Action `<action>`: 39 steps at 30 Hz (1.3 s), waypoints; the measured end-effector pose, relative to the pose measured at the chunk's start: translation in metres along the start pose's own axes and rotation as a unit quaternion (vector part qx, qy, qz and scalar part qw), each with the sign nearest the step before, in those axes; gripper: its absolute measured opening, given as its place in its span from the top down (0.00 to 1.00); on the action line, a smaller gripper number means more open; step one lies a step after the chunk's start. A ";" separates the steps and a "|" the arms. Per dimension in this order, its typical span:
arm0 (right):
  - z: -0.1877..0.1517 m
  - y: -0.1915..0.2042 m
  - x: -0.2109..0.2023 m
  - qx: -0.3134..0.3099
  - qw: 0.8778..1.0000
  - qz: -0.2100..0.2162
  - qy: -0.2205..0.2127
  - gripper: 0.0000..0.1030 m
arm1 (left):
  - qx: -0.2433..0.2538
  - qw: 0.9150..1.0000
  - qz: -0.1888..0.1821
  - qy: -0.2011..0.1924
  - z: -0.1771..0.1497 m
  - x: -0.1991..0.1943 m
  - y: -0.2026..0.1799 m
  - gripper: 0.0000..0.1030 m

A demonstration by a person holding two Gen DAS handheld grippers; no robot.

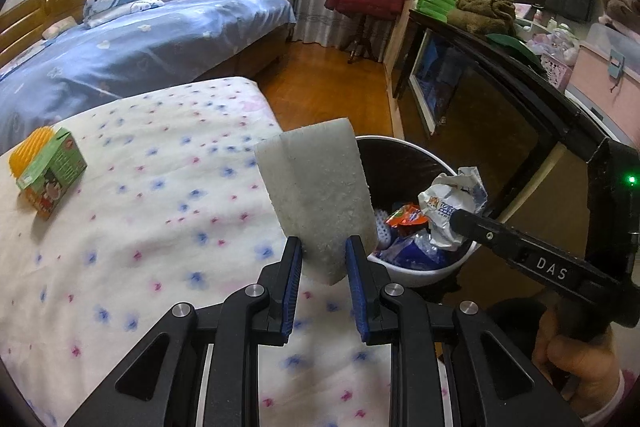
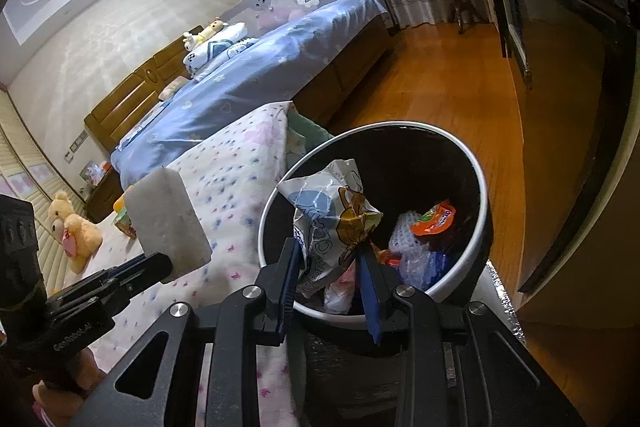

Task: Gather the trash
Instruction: 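Carry the foam block and foil wrapper over the bin with both tools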

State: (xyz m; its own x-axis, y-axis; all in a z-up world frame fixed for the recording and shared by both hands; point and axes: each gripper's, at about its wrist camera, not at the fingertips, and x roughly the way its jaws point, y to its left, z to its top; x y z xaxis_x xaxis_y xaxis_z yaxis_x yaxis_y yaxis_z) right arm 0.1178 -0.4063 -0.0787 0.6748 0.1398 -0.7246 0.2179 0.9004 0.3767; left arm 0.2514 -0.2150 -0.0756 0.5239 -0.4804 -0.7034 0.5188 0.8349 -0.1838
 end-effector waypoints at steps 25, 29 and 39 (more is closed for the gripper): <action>0.013 -0.020 -0.001 0.006 1.000 -0.013 -0.006 0.71 | 0.024 1.000 -0.011 0.009 0.010 0.030 -0.016 0.79; 0.015 -0.020 0.002 0.004 1.000 -0.014 -0.003 0.70 | 0.024 1.000 -0.013 0.012 0.012 0.033 -0.021 0.79; 0.024 -0.025 0.007 0.002 1.000 -0.020 0.002 0.69 | 0.031 0.999 -0.016 0.028 0.011 0.043 -0.031 0.78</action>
State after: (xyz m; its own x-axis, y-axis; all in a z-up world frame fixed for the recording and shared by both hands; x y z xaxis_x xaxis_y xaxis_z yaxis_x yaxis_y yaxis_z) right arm 0.1341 -0.4372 -0.0799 0.6631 0.1049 -0.7412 0.2471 0.9040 0.3490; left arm 0.2654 -0.2645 -0.0930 0.4692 -0.4891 -0.7353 0.5758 0.8007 -0.1653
